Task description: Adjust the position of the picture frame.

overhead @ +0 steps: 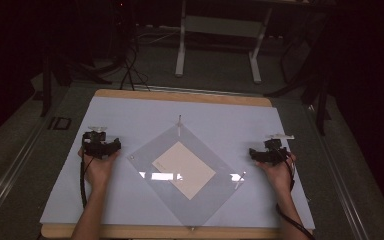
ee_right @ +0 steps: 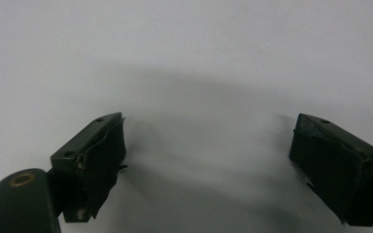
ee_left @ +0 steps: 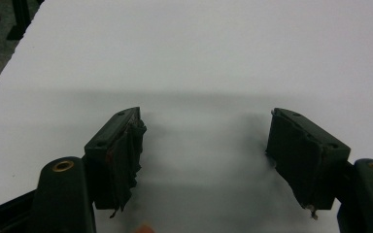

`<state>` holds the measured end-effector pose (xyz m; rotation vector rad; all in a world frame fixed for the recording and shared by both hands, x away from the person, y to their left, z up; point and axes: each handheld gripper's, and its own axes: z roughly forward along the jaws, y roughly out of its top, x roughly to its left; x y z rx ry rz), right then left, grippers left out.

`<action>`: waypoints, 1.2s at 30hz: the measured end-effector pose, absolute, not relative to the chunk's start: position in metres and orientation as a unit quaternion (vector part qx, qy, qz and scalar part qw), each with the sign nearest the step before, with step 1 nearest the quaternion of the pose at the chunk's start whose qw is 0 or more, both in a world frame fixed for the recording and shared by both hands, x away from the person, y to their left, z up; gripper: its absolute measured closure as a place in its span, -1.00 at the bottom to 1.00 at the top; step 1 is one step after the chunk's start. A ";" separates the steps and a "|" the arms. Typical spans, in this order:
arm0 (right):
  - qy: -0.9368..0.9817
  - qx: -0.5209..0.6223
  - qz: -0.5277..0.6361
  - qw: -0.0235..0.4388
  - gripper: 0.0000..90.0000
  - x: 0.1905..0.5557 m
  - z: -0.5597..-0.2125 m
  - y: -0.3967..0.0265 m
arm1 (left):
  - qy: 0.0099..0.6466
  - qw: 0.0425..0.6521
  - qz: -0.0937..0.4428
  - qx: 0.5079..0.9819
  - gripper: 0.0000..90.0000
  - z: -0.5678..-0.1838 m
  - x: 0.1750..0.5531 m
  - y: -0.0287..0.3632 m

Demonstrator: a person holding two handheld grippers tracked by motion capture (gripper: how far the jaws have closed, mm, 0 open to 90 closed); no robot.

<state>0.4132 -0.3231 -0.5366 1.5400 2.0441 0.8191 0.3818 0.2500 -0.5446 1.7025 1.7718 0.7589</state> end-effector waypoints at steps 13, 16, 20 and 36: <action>0.775 0.506 0.320 0.201 0.09 0.399 -0.528 -0.319 | 0.577 0.343 0.242 0.700 0.12 -0.533 0.378 0.239; 0.784 0.494 0.327 0.188 0.14 0.396 -0.528 -0.314 | 0.553 0.351 0.227 0.721 0.24 -0.529 0.380 0.232; 0.802 0.467 0.328 0.178 0.16 0.388 -0.524 -0.307 | 0.527 0.365 0.197 0.742 0.29 -0.525 0.385 0.225; 0.853 0.376 0.327 0.154 0.51 0.346 -0.505 -0.294 | 0.495 0.383 0.169 0.762 0.44 -0.514 0.425 0.189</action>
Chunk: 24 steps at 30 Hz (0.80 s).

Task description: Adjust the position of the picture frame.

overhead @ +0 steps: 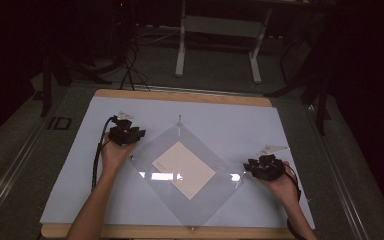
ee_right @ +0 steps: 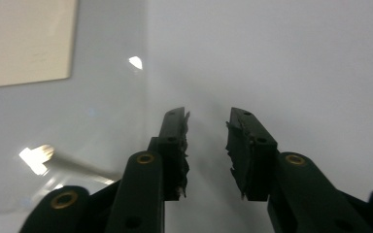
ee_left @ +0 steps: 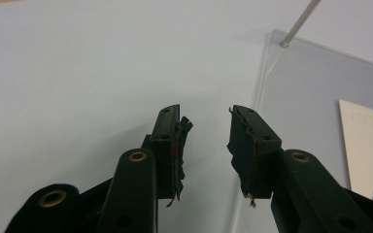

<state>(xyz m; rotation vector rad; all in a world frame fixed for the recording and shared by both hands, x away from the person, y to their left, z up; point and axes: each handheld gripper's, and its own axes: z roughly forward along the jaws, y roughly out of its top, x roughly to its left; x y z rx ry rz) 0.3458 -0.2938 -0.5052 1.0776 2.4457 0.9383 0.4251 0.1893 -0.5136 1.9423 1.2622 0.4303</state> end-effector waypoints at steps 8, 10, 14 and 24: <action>0.863 0.354 0.335 0.132 0.74 0.330 -0.508 -0.289 | 0.481 0.416 0.134 0.760 0.44 -0.516 0.437 0.171; 0.866 0.349 0.333 0.133 0.84 0.326 -0.510 -0.289 | 0.474 0.419 0.132 0.763 0.45 -0.516 0.439 0.166; 0.867 0.347 0.332 0.134 0.99 0.320 -0.512 -0.293 | 0.464 0.419 0.133 0.769 0.44 -0.518 0.443 0.158; 0.880 0.307 0.347 0.110 0.70 0.308 -0.515 -0.293 | 0.454 0.427 0.133 0.771 0.36 -0.522 0.452 0.149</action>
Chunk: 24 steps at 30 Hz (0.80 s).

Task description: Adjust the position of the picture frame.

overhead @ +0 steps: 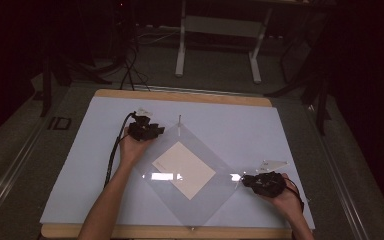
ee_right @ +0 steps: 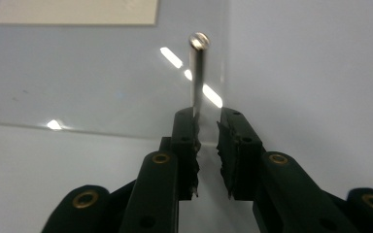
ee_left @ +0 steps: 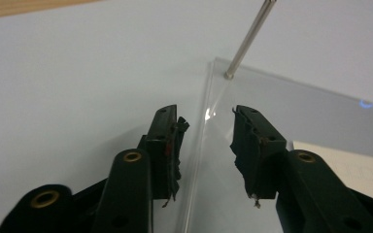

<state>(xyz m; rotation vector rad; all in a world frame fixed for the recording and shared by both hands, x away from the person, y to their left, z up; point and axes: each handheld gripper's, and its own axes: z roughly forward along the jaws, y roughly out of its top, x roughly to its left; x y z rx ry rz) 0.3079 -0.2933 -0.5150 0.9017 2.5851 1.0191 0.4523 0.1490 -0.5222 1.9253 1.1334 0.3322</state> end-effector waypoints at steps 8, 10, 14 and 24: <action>0.877 0.310 0.345 0.122 0.88 0.316 -0.513 -0.275 | 0.452 0.428 0.126 0.772 0.28 -0.523 0.460 0.139; 0.874 0.313 0.349 0.129 0.89 0.313 -0.514 -0.276 | 0.441 0.425 0.132 0.779 0.28 -0.521 0.461 0.134; 0.870 0.316 0.353 0.131 0.89 0.312 -0.515 -0.276 | 0.436 0.428 0.135 0.780 0.30 -0.519 0.466 0.127; 0.865 0.323 0.360 0.132 0.89 0.311 -0.516 -0.277 | 0.412 0.424 0.135 0.795 0.42 -0.520 0.490 0.094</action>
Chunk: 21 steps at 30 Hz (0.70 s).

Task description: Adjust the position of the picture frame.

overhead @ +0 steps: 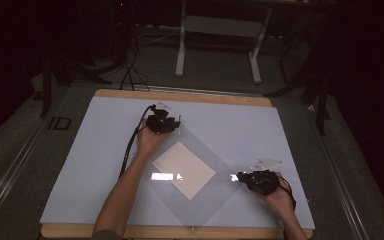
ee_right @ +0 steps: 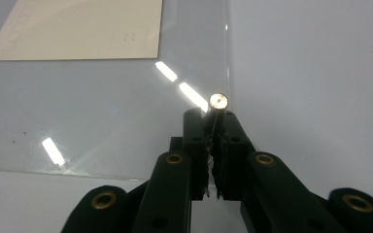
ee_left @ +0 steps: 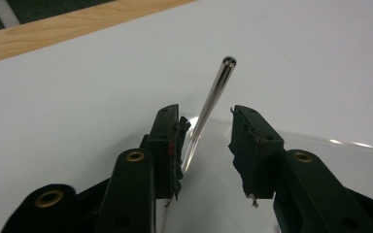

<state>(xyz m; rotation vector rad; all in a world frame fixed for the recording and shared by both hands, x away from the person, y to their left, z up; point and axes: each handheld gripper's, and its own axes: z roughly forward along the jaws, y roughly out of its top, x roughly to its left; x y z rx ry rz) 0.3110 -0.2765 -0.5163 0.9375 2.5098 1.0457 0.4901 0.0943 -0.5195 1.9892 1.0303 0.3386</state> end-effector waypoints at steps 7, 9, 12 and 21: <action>0.860 0.329 0.368 0.129 0.88 0.311 -0.518 -0.278 | 0.417 0.419 0.131 0.796 0.62 -0.524 0.505 0.078; 0.860 0.330 0.368 0.130 0.88 0.311 -0.518 -0.278 | 0.421 0.415 0.125 0.797 0.68 -0.528 0.508 0.074; 0.855 0.331 0.372 0.144 0.88 0.307 -0.520 -0.277 | 0.425 0.409 0.130 0.797 0.79 -0.534 0.510 0.072; 0.846 0.353 0.375 0.140 0.87 0.305 -0.528 -0.277 | 0.414 0.398 0.140 0.807 0.80 -0.534 0.510 0.071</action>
